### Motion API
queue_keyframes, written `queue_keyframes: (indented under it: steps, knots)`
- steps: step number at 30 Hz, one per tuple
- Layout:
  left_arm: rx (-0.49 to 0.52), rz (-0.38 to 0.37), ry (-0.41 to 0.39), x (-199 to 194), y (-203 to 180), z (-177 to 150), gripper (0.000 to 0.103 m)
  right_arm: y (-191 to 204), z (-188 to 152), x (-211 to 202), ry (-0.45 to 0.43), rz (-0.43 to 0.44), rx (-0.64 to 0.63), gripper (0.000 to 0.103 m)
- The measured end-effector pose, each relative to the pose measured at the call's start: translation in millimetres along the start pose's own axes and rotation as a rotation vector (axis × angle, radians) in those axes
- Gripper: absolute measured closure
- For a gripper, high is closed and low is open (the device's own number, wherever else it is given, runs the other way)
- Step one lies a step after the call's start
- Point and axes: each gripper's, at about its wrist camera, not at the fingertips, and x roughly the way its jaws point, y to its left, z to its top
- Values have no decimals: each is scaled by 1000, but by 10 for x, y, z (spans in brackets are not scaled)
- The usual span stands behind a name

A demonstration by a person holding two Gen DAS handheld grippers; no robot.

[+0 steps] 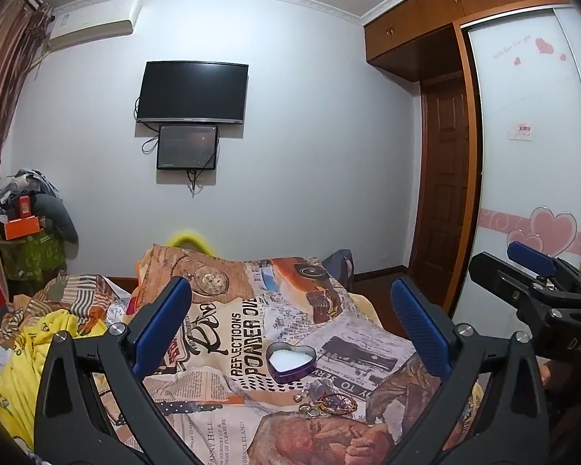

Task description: Organize jewelry

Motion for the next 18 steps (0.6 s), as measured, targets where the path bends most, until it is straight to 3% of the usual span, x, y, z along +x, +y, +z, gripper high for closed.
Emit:
queue_keyframes:
  steps: [18]
  knots:
    - [2, 2, 0, -1, 42, 4, 0, -32, -5, -7, 2, 2, 5, 0]
